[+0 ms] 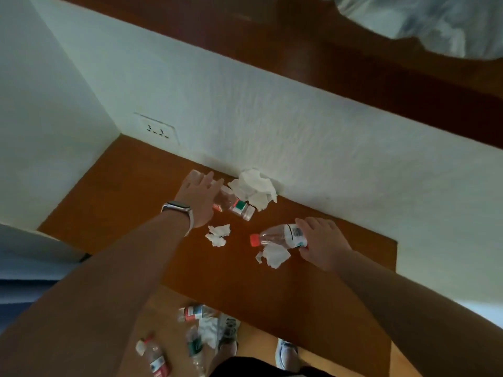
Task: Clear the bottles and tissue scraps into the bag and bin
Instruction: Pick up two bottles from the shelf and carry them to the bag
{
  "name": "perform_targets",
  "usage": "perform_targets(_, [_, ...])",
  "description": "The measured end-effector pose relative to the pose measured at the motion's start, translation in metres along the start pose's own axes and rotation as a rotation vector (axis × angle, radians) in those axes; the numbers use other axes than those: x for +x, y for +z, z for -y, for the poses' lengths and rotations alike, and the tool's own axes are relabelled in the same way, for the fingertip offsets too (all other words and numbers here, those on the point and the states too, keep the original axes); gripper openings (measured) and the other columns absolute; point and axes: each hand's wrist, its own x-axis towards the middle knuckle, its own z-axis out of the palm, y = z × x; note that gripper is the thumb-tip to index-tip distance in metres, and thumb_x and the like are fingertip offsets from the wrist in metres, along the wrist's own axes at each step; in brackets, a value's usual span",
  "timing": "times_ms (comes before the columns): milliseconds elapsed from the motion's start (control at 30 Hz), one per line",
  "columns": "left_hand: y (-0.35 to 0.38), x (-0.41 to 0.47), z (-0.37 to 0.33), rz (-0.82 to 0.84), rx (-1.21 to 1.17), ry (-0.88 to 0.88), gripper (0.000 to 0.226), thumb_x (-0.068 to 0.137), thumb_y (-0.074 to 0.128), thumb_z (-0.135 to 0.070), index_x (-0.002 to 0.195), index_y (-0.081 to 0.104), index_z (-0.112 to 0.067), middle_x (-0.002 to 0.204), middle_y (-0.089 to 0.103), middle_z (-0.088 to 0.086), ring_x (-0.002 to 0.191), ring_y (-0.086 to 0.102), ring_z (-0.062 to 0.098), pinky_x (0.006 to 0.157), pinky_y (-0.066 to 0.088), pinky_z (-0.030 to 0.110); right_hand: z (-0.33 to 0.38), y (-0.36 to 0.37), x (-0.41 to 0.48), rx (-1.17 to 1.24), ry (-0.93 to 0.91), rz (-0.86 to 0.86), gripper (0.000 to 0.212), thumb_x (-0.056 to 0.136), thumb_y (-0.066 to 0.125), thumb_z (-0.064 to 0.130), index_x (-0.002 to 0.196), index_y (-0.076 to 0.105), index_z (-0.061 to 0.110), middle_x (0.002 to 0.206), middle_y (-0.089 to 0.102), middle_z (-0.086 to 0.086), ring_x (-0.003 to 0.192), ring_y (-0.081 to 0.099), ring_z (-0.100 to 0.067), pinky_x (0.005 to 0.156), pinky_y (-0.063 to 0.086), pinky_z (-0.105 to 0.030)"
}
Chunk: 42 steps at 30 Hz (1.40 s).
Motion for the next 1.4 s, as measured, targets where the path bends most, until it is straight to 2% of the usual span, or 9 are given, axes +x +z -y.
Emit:
perform_targets(67, [0.007,0.009,0.004,0.004,0.030,0.024,0.082,0.083,0.059,-0.014,0.152,0.017,-0.031,0.159,0.021,0.007,0.146,0.018,0.031,0.119,0.015,0.051,0.004,0.003,0.000,0.020,0.052,0.011,0.073,0.088,0.058,0.045,0.148,0.021,0.026,0.144,0.040,0.000,0.133,0.038,-0.023,0.108,0.037,-0.044])
perform_targets(167, [0.011,0.015,0.005,-0.023,0.065,0.059,0.073,0.085,0.060,-0.020,0.149,0.026,-0.030,0.149,0.038,0.006,0.137,0.031,0.032,0.114,0.024,0.048,0.009,0.007,-0.001,0.053,0.107,0.017,0.069,0.089,0.057,0.043,0.147,0.025,0.026,0.143,0.042,0.000,0.132,0.040,-0.023,0.107,0.038,-0.041])
perform_targets(367, [0.015,0.011,0.013,-0.073,-0.047,0.113,0.049,0.082,0.066,-0.035,0.126,0.046,-0.026,0.117,0.051,0.003,0.107,0.049,0.023,0.090,0.044,0.039,0.015,0.011,-0.007,0.187,0.212,0.014,0.068,0.086,0.062,0.042,0.144,0.030,0.026,0.141,0.046,0.002,0.128,0.045,-0.021,0.106,0.040,-0.041])
perform_targets(700, [0.006,-0.009,0.002,-0.162,-0.235,0.172,0.061,0.078,0.073,-0.045,0.129,0.049,-0.023,0.121,0.057,0.003,0.107,0.055,0.025,0.087,0.049,0.040,0.016,-0.001,-0.055,0.550,0.453,-0.180,0.068,0.079,0.072,0.042,0.138,0.040,0.028,0.128,0.055,0.007,0.110,0.055,-0.015,0.090,0.054,-0.036])
perform_targets(800, [-0.004,-0.012,-0.021,-0.156,-0.335,0.173,0.063,0.078,0.073,-0.048,0.131,0.050,-0.021,0.122,0.058,0.004,0.107,0.055,0.026,0.082,0.050,0.039,0.015,-0.001,-0.078,0.679,0.551,-0.241,0.066,0.079,0.075,0.042,0.135,0.043,0.029,0.123,0.055,0.009,0.104,0.055,-0.011,0.087,0.054,-0.032])
perform_targets(1000, [-0.021,-0.021,-0.090,-0.086,-0.560,0.268,0.067,0.079,0.071,-0.053,0.135,0.044,-0.027,0.122,0.056,-0.003,0.110,0.054,0.017,0.084,0.051,0.032,0.010,0.007,-0.131,0.900,0.707,-0.367,0.064,0.078,0.076,0.042,0.132,0.043,0.031,0.117,0.056,0.013,0.097,0.058,-0.007,0.080,0.052,-0.021])
perform_targets(1233, [-0.040,-0.040,-0.173,-0.013,-0.740,0.418,0.061,0.076,0.067,-0.064,0.126,0.048,-0.035,0.109,0.055,-0.013,0.095,0.058,0.007,0.075,0.057,0.030,-0.007,0.017,-0.200,1.117,0.892,-0.491,0.064,0.078,0.077,0.042,0.131,0.041,0.034,0.112,0.057,0.019,0.095,0.061,-0.005,0.076,0.053,-0.019])
perform_targets(1300, [-0.047,-0.051,-0.196,0.021,-0.796,0.450,0.053,0.077,0.068,-0.064,0.119,0.049,-0.038,0.102,0.055,-0.015,0.088,0.060,0.006,0.071,0.058,0.030,-0.014,0.023,-0.221,1.194,0.942,-0.539,0.064,0.078,0.076,0.042,0.131,0.042,0.033,0.109,0.057,0.021,0.091,0.061,-0.003,0.068,0.050,-0.016])
perform_targets(1400, [-0.059,-0.067,-0.233,0.077,-0.850,0.502,0.042,0.078,0.070,-0.059,0.110,0.049,-0.042,0.097,0.057,-0.015,0.083,0.061,0.005,0.068,0.058,0.027,-0.024,0.032,-0.255,1.252,1.004,-0.615,0.063,0.078,0.075,0.044,0.131,0.043,0.033,0.106,0.055,0.023,0.088,0.060,-0.004,0.069,0.049,-0.015])
